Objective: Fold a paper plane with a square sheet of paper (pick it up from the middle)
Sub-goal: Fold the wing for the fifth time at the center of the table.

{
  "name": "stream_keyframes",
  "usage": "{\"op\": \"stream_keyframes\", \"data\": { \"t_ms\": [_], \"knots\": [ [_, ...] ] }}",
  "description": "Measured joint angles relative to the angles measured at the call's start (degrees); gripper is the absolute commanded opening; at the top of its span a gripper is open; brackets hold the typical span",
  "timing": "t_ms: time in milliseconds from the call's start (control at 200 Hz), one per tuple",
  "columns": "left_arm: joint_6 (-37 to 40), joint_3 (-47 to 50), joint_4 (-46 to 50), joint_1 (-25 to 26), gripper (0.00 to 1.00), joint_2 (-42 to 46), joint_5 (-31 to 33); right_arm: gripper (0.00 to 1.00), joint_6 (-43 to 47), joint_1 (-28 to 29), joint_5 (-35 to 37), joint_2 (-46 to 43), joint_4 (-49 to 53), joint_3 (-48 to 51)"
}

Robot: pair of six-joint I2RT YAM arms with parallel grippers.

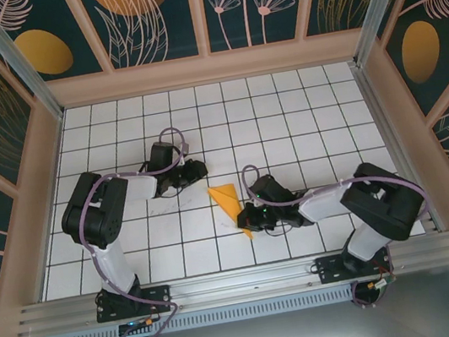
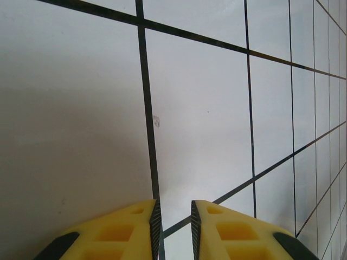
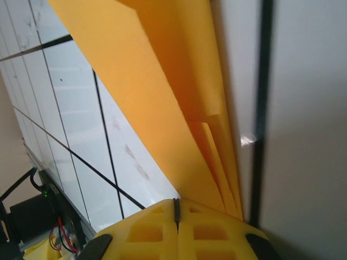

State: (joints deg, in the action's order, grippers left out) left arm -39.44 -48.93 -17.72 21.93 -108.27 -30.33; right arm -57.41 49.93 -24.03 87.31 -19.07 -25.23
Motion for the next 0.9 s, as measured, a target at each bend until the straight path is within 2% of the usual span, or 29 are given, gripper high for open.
{"op": "stream_keyframes", "data": {
  "t_ms": [195, 370, 485, 540, 701, 816, 901],
  "knots": [
    [0.0, 0.4, 0.5, 0.0, 0.31, 1.2, 1.5, 0.0, 0.1, -0.8, 1.2, -1.6, 3.7, -0.2],
    [0.2, 0.9, 3.7, -0.2, 0.37, 8.4, 4.1, 0.0, 0.0, -1.1, 1.5, -0.5, 2.7, -1.0],
    [-0.8, 1.9, 3.7, 0.5, 0.39, 14.1, 3.8, 0.09, 0.3, -1.2, 1.9, -0.2, 2.1, -2.9],
    [-1.4, 2.1, 4.2, 1.4, 0.45, 15.8, 4.1, 0.16, 0.7, -1.2, 2.4, -1.2, 1.8, -3.8],
    [-3.1, 3.3, 9.2, 4.0, 0.5, 19.1, 8.2, 0.3, 2.2, -2.2, 8.7, -12.5, 3.2, -4.2],
    [-4.3, 3.7, 14.4, 7.0, 0.53, 20.6, 13.0, 0.34, 2.1, -7.4, 12.5, -20.3, 3.5, -1.5],
    [-5.2, 2.9, 18.7, 10.9, 0.59, 20.3, 16.4, 0.35, 2.5, -12.2, 12.8, -21.8, 4.1, 1.3]
  ]
}}
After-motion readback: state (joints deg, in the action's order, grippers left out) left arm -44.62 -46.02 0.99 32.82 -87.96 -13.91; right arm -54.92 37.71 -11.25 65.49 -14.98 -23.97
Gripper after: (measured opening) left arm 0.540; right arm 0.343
